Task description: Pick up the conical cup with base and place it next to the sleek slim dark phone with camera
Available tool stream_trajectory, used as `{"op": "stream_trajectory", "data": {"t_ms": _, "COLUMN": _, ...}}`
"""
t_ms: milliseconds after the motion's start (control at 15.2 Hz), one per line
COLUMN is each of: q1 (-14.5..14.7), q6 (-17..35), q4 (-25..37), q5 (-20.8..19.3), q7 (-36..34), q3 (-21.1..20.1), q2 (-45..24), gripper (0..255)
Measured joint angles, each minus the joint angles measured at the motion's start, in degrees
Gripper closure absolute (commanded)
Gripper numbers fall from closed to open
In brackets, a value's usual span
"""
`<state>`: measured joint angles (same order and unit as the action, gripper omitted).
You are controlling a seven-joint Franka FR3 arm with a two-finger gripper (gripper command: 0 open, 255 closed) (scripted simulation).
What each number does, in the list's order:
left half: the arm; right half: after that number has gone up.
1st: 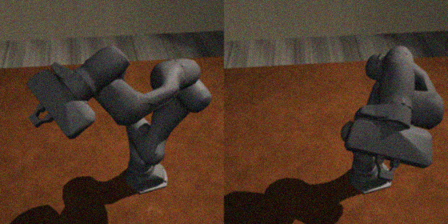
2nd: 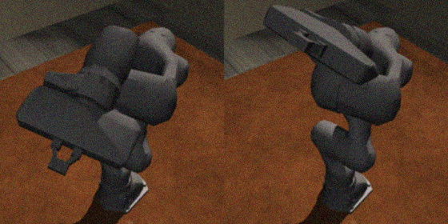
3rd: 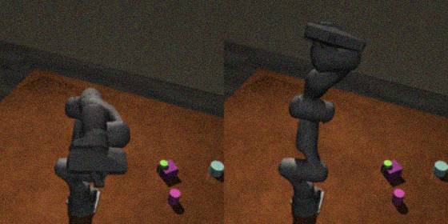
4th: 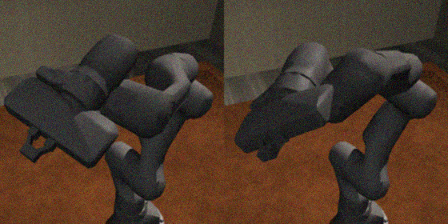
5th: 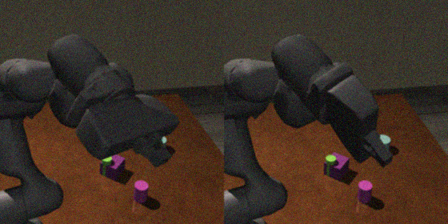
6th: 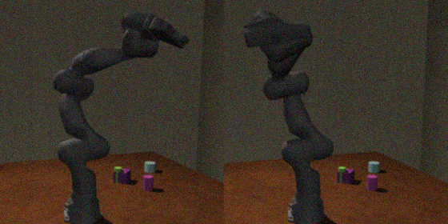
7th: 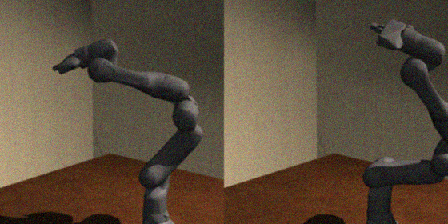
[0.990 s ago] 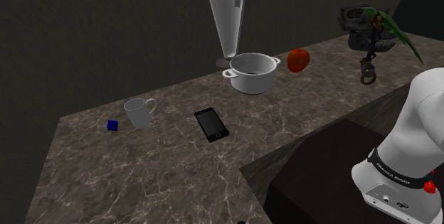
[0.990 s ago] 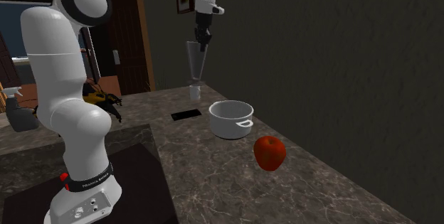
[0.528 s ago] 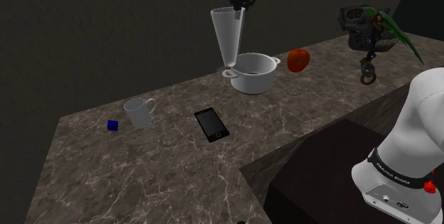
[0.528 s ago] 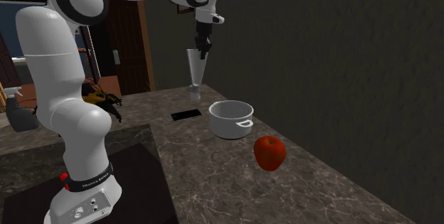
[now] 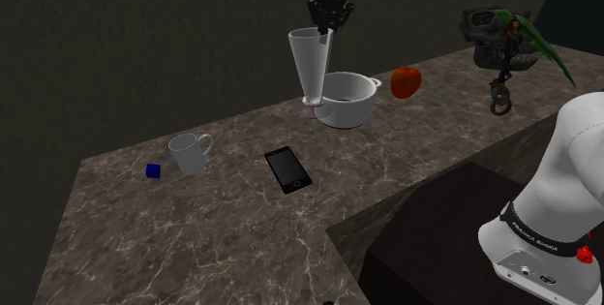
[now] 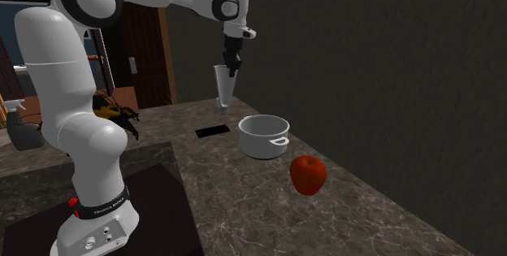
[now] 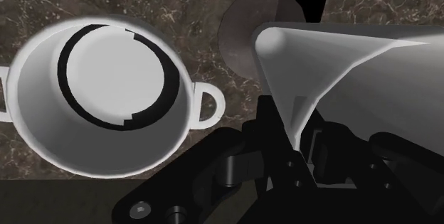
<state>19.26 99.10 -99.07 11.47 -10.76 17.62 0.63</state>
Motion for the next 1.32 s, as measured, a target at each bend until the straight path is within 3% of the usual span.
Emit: {"op": "stream_trajectory", "data": {"t_ms": 1320, "q1": 0.19, "q6": 14.95, "q4": -13.92, "q5": 1.40, "q7": 3.07, "q3": -0.20, "q2": -1.38, "gripper": 255}}
